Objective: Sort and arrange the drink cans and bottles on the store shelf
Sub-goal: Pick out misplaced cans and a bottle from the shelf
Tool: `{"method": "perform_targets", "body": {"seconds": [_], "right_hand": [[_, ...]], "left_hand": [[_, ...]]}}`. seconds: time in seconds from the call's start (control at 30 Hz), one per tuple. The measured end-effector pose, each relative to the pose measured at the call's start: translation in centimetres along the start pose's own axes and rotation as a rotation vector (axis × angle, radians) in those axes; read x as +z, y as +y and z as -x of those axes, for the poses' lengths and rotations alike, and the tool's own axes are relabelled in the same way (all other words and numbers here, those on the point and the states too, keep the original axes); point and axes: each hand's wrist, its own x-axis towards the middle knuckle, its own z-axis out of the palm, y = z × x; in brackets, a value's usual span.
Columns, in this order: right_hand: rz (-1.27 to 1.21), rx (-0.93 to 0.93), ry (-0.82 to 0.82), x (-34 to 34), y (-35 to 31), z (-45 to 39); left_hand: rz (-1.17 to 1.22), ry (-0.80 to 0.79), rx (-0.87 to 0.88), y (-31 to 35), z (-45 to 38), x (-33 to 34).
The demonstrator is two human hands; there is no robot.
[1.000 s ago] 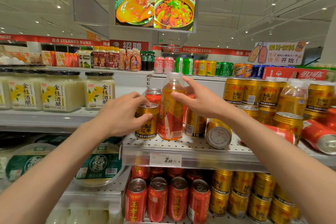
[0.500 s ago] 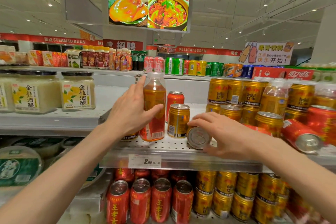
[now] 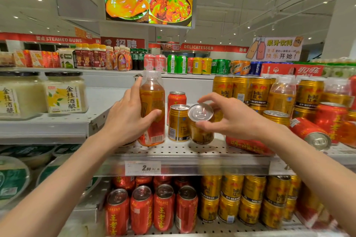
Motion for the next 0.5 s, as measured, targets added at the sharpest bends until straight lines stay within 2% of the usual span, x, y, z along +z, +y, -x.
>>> {"method": "perform_targets", "body": {"seconds": [0.13,0.27,0.5], "right_hand": [[-0.069,0.125,-0.065,0.9,-0.5,-1.0],[-0.039,0.139,-0.079,2.0,-0.2,-0.6],[0.120,0.081,0.068,2.8,-0.8,0.3]], "left_hand": [[-0.011,-0.007,-0.003,0.0,0.0,0.0],[-0.018,0.006,-0.002,-0.1,0.2,0.0],[0.011,0.065,0.036,-0.4,0.7,0.2]]}}
